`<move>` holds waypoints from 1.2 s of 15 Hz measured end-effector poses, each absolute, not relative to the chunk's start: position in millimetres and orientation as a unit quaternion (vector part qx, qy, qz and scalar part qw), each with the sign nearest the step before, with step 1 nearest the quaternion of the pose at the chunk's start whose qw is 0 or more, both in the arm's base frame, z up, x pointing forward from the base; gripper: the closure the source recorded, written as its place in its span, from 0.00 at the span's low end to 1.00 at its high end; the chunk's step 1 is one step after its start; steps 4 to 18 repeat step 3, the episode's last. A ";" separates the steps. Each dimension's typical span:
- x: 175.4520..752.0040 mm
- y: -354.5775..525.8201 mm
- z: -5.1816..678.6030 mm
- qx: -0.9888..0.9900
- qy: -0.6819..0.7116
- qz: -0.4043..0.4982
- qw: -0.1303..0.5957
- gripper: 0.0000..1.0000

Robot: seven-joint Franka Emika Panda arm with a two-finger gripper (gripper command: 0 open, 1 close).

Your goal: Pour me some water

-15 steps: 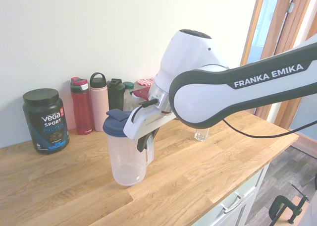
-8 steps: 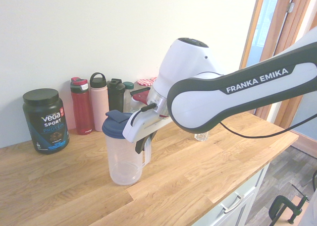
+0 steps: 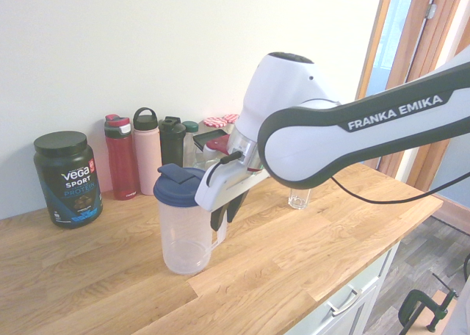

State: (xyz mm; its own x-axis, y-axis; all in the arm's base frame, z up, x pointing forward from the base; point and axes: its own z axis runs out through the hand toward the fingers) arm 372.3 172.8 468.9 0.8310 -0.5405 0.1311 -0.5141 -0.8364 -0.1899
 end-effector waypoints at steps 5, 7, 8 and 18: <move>337.5 121.7 503.0 -0.956 0.283 -0.065 0.046 0.00; 337.5 121.7 503.0 -0.956 0.283 -0.065 0.046 0.00; 337.5 121.7 503.0 -0.956 0.283 -0.065 0.046 0.00; 337.5 121.7 503.0 -0.956 0.283 -0.065 0.046 0.00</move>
